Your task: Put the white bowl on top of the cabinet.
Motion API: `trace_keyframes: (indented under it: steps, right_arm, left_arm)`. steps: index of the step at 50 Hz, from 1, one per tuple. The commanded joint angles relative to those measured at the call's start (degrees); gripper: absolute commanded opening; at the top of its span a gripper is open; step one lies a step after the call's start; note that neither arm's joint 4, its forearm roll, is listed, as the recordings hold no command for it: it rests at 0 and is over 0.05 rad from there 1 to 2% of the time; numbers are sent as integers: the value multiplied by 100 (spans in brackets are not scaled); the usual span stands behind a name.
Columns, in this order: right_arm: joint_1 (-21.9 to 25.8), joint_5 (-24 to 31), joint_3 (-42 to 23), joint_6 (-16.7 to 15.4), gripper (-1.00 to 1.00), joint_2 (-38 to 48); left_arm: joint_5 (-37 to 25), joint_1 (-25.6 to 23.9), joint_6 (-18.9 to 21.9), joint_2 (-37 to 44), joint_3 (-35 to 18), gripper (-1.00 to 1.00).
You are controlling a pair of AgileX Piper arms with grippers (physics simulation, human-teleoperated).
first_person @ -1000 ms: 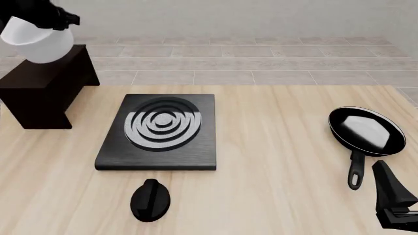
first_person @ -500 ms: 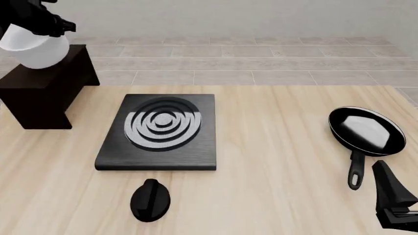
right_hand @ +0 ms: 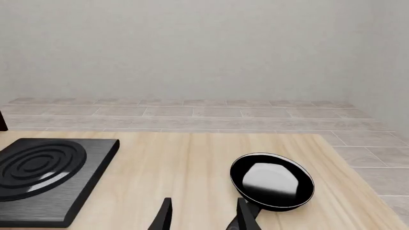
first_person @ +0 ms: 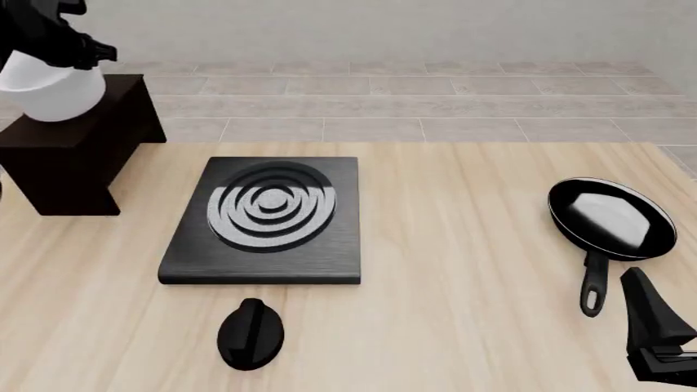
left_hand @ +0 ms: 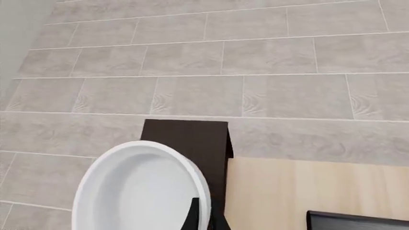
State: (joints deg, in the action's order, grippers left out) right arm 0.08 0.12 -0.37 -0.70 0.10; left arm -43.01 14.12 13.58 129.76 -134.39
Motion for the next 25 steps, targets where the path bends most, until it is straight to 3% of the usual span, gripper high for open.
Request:
trace_keyframes:
  steps: [1, 25]
  right_arm:
    - [1, 0, 0, 0, 100, 0]
    - [1, -1, 0, 0, 100, 0]
  left_arm:
    - [86, 157, 48, 116, -89, -100]
    - [722, 41, -124, -2, 879, -100]
